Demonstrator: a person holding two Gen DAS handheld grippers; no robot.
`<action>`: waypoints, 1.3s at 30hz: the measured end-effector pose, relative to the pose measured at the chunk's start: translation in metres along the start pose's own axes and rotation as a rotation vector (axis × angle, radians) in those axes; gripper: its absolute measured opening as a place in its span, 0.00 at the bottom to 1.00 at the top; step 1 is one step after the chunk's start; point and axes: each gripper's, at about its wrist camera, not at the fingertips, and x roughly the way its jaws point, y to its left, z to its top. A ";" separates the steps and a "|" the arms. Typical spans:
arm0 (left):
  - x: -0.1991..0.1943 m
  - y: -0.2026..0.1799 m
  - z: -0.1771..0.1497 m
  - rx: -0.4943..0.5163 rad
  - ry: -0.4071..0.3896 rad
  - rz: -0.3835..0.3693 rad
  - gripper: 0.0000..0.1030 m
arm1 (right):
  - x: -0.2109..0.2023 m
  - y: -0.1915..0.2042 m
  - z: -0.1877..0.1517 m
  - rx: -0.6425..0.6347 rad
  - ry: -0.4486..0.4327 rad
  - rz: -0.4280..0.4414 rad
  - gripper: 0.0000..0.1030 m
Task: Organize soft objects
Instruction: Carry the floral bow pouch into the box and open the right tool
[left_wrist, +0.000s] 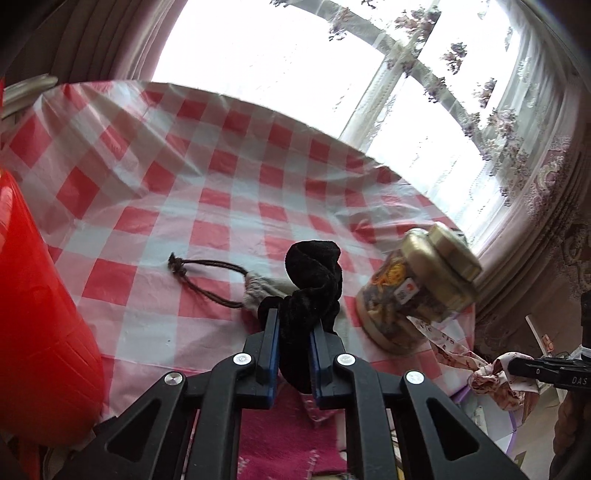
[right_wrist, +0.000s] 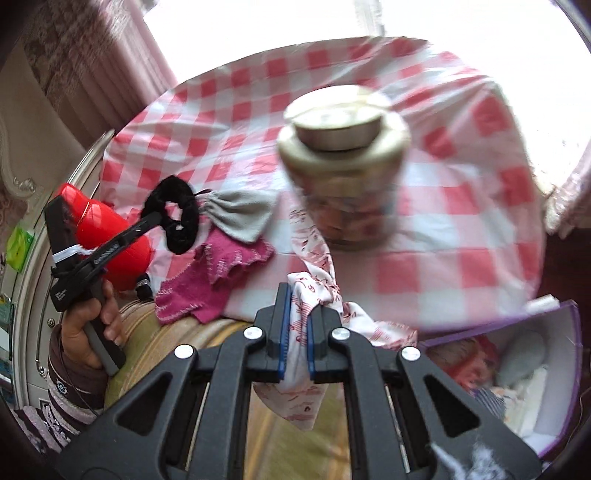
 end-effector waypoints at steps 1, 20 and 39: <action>-0.004 -0.005 -0.001 0.003 -0.006 -0.011 0.14 | -0.008 -0.008 -0.003 0.012 -0.006 -0.010 0.10; -0.032 -0.121 -0.023 0.134 0.022 -0.180 0.14 | -0.071 -0.173 -0.094 0.402 -0.030 -0.163 0.10; -0.024 -0.177 -0.044 0.250 0.101 -0.220 0.14 | 0.061 -0.195 -0.093 0.511 0.143 0.135 0.41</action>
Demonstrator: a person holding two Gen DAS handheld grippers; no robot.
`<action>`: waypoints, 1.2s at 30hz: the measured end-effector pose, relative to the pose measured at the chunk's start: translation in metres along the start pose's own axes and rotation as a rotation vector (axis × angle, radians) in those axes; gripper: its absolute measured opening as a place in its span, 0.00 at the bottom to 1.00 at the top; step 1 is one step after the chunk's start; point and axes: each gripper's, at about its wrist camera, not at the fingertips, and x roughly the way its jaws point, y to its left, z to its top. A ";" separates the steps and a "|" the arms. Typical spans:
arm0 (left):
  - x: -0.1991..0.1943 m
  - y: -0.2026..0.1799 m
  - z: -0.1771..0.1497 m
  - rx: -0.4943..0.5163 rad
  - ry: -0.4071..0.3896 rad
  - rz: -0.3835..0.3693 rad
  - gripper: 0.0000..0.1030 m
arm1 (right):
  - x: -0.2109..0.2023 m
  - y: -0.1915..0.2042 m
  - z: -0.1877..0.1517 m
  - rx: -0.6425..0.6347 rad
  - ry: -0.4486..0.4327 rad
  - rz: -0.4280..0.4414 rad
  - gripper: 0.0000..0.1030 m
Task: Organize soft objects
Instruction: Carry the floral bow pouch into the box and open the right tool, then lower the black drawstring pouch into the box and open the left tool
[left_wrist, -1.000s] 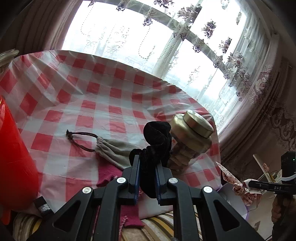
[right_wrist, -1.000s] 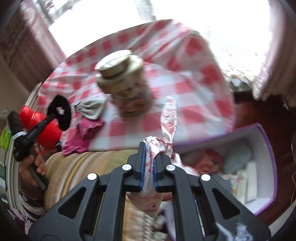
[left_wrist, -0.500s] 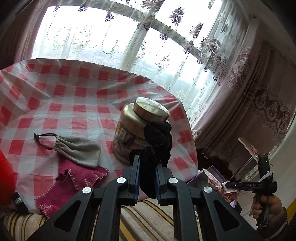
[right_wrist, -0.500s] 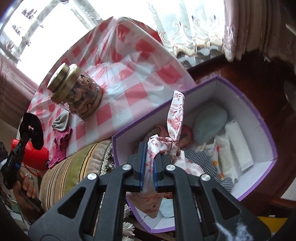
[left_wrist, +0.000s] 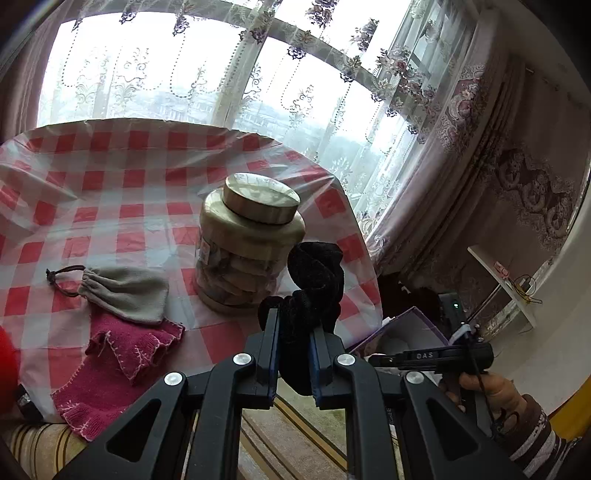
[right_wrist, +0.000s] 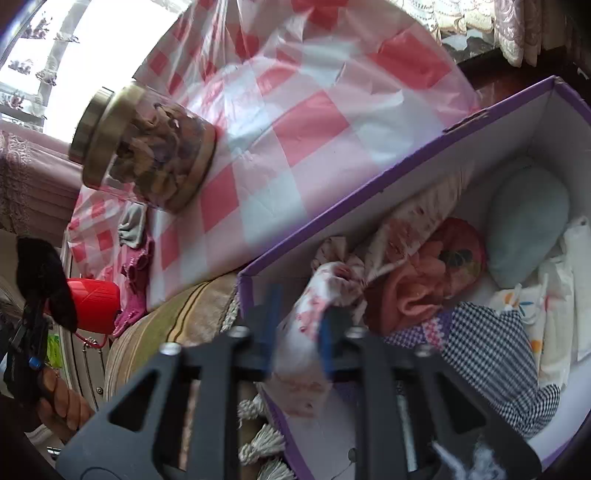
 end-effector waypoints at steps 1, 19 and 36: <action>0.002 -0.003 -0.001 0.009 0.006 -0.005 0.14 | 0.001 -0.001 0.001 0.000 -0.001 0.001 0.60; 0.050 -0.086 -0.012 0.131 0.154 -0.156 0.14 | -0.040 -0.070 -0.026 0.011 -0.018 -0.102 0.75; 0.087 -0.146 -0.032 0.149 0.373 -0.349 0.15 | -0.082 -0.101 -0.049 -0.036 -0.090 -0.205 0.75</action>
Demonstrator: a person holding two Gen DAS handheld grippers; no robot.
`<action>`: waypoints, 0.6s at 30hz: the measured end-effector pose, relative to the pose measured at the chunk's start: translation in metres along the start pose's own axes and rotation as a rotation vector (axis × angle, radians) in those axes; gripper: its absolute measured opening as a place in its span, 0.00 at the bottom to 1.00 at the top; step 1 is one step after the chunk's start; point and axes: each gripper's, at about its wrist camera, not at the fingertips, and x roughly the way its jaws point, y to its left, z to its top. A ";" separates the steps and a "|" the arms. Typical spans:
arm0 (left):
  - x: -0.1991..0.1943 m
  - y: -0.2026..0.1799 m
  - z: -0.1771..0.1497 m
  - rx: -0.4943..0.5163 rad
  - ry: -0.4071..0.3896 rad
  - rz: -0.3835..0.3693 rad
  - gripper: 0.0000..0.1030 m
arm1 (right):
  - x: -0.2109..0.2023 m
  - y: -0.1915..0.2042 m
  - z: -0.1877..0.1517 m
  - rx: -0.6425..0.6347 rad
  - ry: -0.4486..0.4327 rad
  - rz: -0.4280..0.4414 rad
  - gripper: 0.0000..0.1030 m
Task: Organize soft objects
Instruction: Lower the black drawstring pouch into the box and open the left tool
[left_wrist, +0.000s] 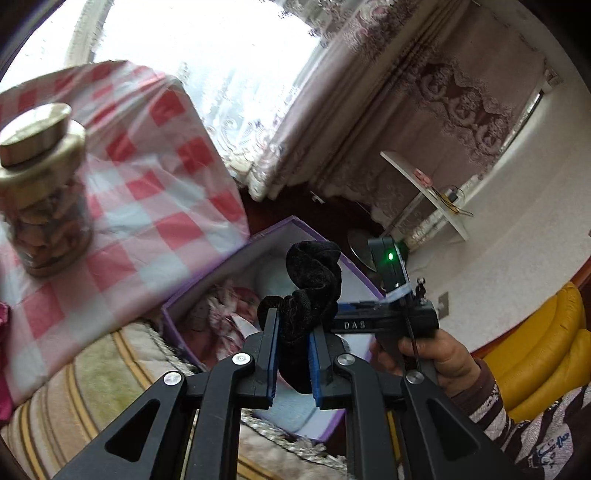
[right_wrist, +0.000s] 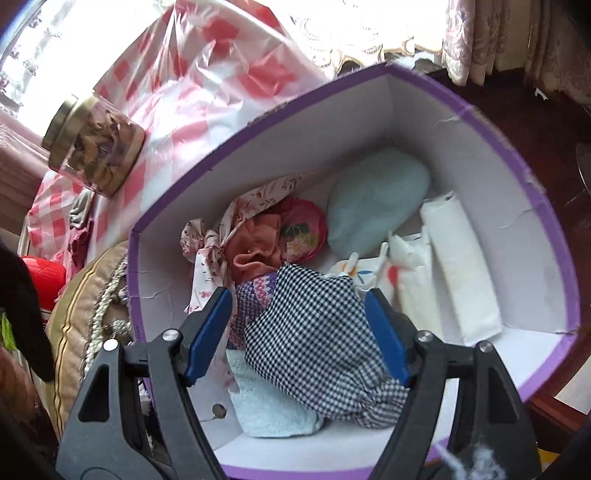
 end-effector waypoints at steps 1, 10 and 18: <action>0.004 -0.002 -0.002 0.006 0.021 -0.010 0.17 | -0.006 -0.004 -0.002 0.004 -0.008 0.002 0.75; 0.015 0.007 -0.015 0.000 0.101 0.070 0.52 | -0.026 0.007 0.000 0.003 -0.040 0.011 0.75; -0.012 0.031 -0.027 -0.058 0.044 0.098 0.54 | -0.023 0.036 0.001 -0.056 -0.051 0.046 0.75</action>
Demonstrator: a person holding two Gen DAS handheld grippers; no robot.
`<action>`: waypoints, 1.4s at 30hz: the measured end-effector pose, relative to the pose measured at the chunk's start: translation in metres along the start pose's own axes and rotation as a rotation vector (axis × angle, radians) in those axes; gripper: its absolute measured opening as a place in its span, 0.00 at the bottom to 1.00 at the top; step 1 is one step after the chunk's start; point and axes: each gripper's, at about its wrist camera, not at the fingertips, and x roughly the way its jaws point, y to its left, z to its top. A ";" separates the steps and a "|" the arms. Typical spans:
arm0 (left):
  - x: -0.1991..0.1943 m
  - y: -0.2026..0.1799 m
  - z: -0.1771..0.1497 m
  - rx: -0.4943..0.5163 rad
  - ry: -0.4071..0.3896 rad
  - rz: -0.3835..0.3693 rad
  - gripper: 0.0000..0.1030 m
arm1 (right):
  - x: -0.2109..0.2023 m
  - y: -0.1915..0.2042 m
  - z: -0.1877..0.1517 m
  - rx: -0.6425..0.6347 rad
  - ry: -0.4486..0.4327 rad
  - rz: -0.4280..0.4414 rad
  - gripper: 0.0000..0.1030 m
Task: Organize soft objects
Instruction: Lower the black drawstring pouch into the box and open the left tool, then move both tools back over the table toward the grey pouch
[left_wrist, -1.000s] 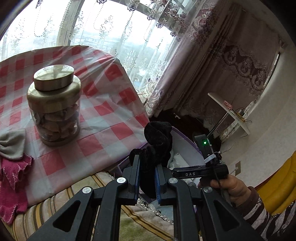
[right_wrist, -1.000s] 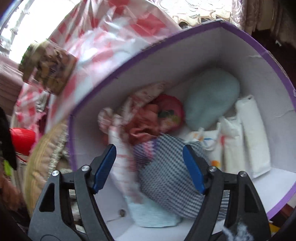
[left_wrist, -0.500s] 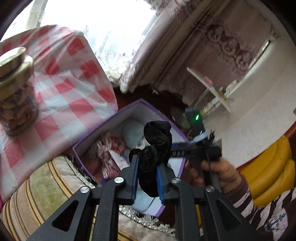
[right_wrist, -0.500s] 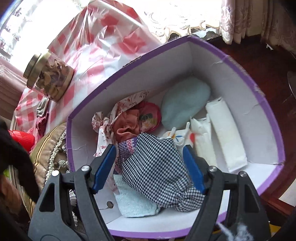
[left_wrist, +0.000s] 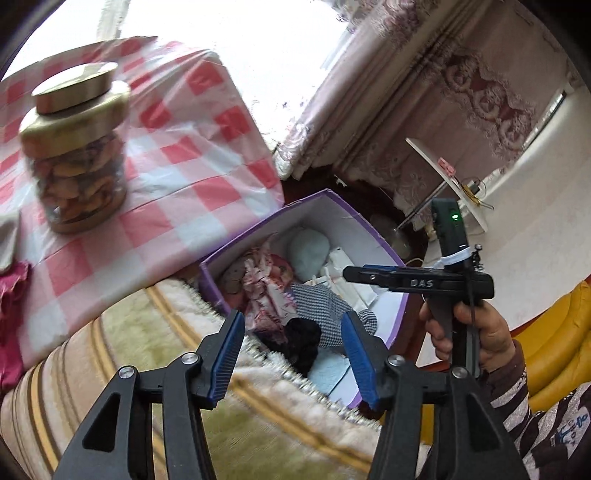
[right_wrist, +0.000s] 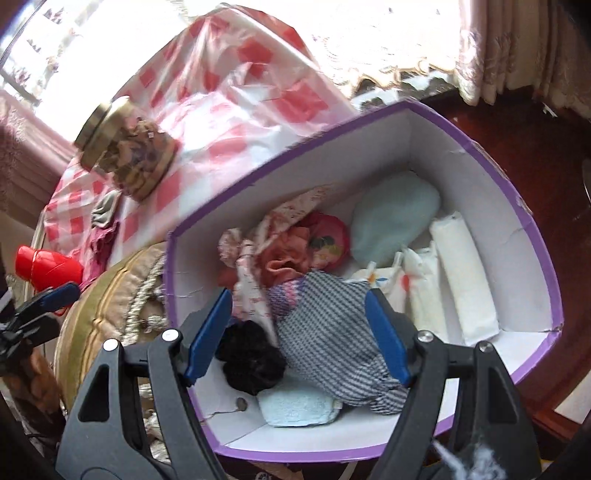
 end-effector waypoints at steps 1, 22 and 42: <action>-0.003 0.005 -0.005 -0.012 -0.003 0.004 0.54 | -0.001 0.005 0.000 -0.013 -0.003 0.008 0.75; -0.137 0.161 -0.093 -0.390 -0.254 0.209 0.54 | -0.020 0.180 0.012 -0.361 -0.010 0.188 0.75; -0.172 0.291 -0.122 -0.904 -0.248 0.668 0.54 | 0.048 0.336 0.038 -0.724 0.078 0.145 0.75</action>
